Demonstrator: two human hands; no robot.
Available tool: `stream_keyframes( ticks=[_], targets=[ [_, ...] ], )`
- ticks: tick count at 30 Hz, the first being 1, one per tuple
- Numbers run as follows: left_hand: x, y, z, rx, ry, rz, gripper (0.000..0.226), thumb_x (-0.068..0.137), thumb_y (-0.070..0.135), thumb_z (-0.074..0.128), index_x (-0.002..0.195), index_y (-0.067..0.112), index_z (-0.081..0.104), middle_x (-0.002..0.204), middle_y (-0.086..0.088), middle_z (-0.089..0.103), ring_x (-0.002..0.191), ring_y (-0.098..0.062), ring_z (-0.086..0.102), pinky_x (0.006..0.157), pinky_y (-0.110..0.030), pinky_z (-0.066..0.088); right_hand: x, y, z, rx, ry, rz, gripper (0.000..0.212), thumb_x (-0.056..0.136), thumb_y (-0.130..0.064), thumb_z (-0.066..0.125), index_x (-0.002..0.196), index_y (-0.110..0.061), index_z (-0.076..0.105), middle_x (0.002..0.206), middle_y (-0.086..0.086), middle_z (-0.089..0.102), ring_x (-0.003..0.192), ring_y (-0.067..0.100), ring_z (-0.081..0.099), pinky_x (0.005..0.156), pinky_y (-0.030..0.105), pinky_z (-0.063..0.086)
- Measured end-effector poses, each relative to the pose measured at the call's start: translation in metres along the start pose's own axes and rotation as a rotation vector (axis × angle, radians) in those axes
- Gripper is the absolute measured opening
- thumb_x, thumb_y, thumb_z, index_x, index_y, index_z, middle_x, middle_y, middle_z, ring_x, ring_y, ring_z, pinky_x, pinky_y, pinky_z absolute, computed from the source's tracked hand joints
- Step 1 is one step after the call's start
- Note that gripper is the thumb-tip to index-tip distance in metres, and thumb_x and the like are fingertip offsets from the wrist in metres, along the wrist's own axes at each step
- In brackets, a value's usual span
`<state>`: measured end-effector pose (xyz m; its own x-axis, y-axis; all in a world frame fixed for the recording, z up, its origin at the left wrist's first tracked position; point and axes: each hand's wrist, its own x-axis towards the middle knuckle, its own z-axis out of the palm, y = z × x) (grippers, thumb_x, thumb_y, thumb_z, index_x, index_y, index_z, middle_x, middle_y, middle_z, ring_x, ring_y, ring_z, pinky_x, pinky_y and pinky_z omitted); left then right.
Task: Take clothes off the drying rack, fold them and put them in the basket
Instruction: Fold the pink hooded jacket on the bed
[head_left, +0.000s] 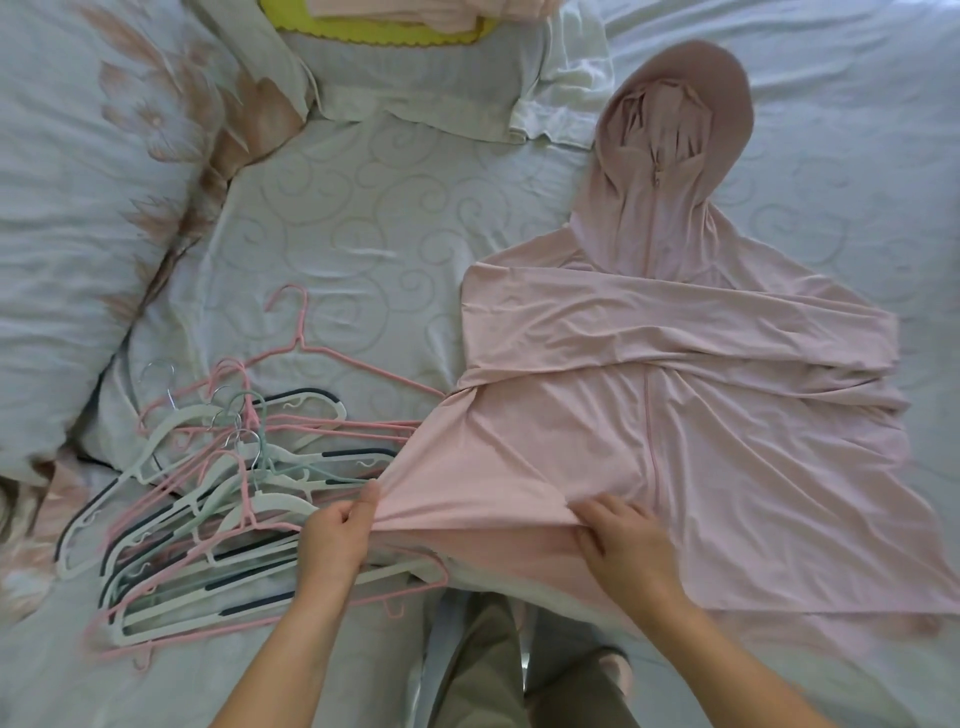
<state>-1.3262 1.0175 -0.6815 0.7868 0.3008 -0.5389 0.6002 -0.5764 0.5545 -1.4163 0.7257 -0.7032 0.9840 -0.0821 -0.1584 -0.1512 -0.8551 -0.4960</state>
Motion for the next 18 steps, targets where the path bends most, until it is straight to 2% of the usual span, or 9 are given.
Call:
stream_keyframes(
  ticks=[2,4,5,7,9,12,14,16,18],
  targets=[
    [0.002,-0.007,-0.008,0.183,0.076,0.033,0.058,0.091,0.050,0.055,0.052,0.013,0.034,0.046,-0.005,0.036,0.048,-0.023,0.035,0.053,-0.032,0.025,-0.011,-0.003,0.008,-0.055,-0.143,-0.139,0.028,0.080,-0.040,0.046,0.090,-0.032,0.070,0.088,-0.012,0.066,0.072,0.011,0.064,0.072,0.026,0.052],
    [0.001,-0.013,-0.011,0.281,0.120,0.017,0.053,0.092,0.046,0.055,0.056,0.009,0.042,0.052,-0.004,0.047,0.052,-0.026,0.044,0.053,-0.033,0.031,-0.023,-0.002,0.017,-0.144,-0.294,-0.204,0.032,0.077,-0.051,0.044,0.095,-0.038,0.068,0.101,-0.011,0.065,0.081,0.008,0.065,0.078,0.029,0.054],
    [0.000,-0.013,-0.010,0.294,0.133,0.011,0.046,0.092,0.044,0.056,0.062,0.010,0.049,0.059,-0.005,0.055,0.058,-0.026,0.050,0.057,-0.034,0.038,-0.028,0.001,0.021,-0.184,-0.314,-0.197,0.036,0.078,-0.054,0.043,0.100,-0.038,0.067,0.109,-0.008,0.065,0.086,0.010,0.065,0.081,0.030,0.053],
    [-0.004,-0.011,-0.002,0.346,0.174,0.037,0.029,0.092,0.038,0.059,0.085,0.010,0.060,0.087,-0.008,0.063,0.078,-0.027,0.057,0.070,-0.038,0.047,-0.035,0.009,0.025,-0.193,-0.254,-0.116,0.042,0.082,-0.052,0.043,0.111,-0.032,0.067,0.122,0.000,0.062,0.096,0.019,0.063,0.090,0.036,0.047],
    [-0.008,-0.008,0.012,0.508,0.200,0.208,0.035,0.088,0.031,0.063,0.113,0.007,0.058,0.116,-0.013,0.058,0.104,-0.030,0.054,0.085,-0.043,0.046,-0.040,0.017,0.023,-0.197,-0.204,-0.001,0.047,0.089,-0.049,0.040,0.127,-0.028,0.058,0.135,0.007,0.055,0.114,0.026,0.054,0.100,0.040,0.034],
    [-0.022,-0.004,0.049,0.772,0.005,0.698,0.060,0.078,0.033,0.071,0.131,0.013,0.052,0.138,-0.012,0.049,0.125,-0.031,0.046,0.100,-0.047,0.042,-0.050,0.037,0.018,-0.283,-0.200,0.082,0.057,0.097,-0.053,0.013,0.143,-0.029,0.038,0.151,0.009,0.038,0.137,0.029,0.032,0.111,0.048,0.023],
    [-0.033,-0.004,0.075,0.930,-0.183,0.972,0.079,0.065,0.041,0.078,0.135,0.021,0.048,0.141,-0.009,0.049,0.129,-0.029,0.045,0.102,-0.047,0.041,-0.058,0.055,0.017,-0.326,-0.244,0.065,0.057,0.098,-0.053,0.011,0.145,-0.030,0.034,0.152,0.010,0.035,0.141,0.030,0.025,0.114,0.049,0.017],
    [-0.039,-0.005,0.094,1.053,-0.320,1.056,0.089,0.052,0.045,0.084,0.132,0.025,0.052,0.138,-0.007,0.054,0.123,-0.028,0.054,0.093,-0.049,0.048,-0.068,0.072,0.014,-0.374,-0.318,0.013,0.054,0.095,-0.053,0.028,0.144,-0.031,0.036,0.149,0.008,0.041,0.140,0.028,0.025,0.115,0.046,0.010],
    [-0.039,-0.005,0.102,1.135,-0.394,1.041,0.090,0.044,0.042,0.087,0.127,0.024,0.057,0.131,-0.008,0.060,0.115,-0.029,0.060,0.079,-0.051,0.054,-0.082,0.086,0.010,-0.406,-0.398,-0.036,0.061,0.085,-0.054,0.039,0.143,-0.033,0.039,0.148,0.003,0.041,0.140,0.025,0.022,0.113,0.044,0.007]
  ],
)
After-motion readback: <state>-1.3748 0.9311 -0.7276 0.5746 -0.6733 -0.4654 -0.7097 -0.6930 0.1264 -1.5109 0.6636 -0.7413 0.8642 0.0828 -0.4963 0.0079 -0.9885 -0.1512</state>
